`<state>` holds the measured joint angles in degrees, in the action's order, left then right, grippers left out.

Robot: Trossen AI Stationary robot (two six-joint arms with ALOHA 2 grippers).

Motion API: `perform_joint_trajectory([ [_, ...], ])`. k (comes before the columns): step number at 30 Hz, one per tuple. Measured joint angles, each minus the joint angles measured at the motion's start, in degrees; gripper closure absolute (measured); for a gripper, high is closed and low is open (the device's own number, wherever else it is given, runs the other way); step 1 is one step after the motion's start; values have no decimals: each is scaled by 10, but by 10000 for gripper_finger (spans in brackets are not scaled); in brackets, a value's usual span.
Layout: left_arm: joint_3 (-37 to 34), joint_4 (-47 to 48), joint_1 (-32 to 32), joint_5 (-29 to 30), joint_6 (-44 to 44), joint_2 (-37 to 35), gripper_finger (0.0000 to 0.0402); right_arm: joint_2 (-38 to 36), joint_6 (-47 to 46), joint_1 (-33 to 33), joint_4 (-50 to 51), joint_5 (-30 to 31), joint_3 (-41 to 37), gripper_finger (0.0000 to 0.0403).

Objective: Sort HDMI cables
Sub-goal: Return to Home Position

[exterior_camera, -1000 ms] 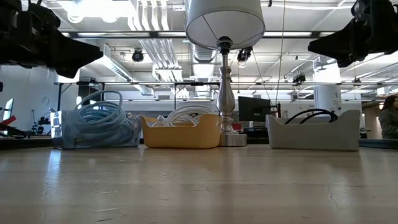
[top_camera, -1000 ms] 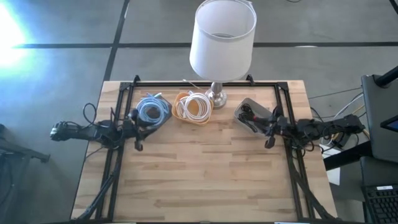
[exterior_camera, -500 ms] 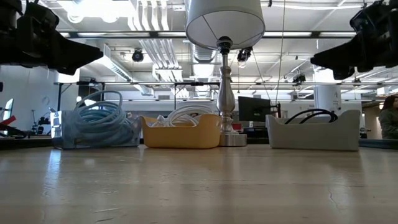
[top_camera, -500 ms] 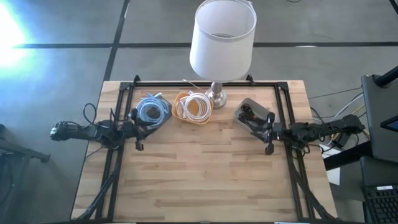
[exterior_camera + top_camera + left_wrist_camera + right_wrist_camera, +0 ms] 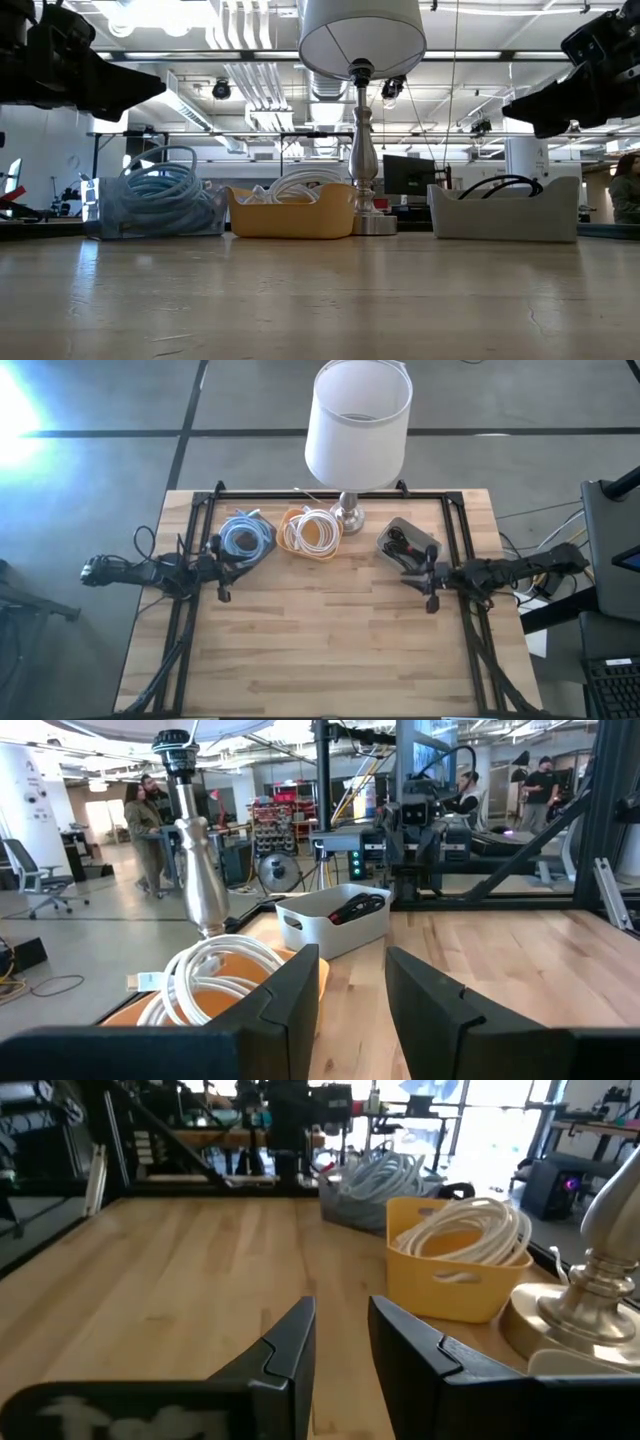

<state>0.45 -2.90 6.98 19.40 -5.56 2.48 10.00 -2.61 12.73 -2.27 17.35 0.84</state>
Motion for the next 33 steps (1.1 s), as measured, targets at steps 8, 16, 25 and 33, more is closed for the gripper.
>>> perform_joint_trajectory([
  [8, 0, 0, 0, 0, 0, 0, 280, 53, 2, 0, 0, 1, 0, 328],
  [16, 0, -1, 0, 0, 0, 0, 280, 83, -2, 0, 0, 2, 0, 334],
  [25, 0, -1, 0, 0, 0, 0, 280, 89, -2, 0, 1, 2, 0, 319],
  [33, 0, -1, 0, 0, 0, 0, 280, 88, -3, 0, 1, 2, 0, 312],
])
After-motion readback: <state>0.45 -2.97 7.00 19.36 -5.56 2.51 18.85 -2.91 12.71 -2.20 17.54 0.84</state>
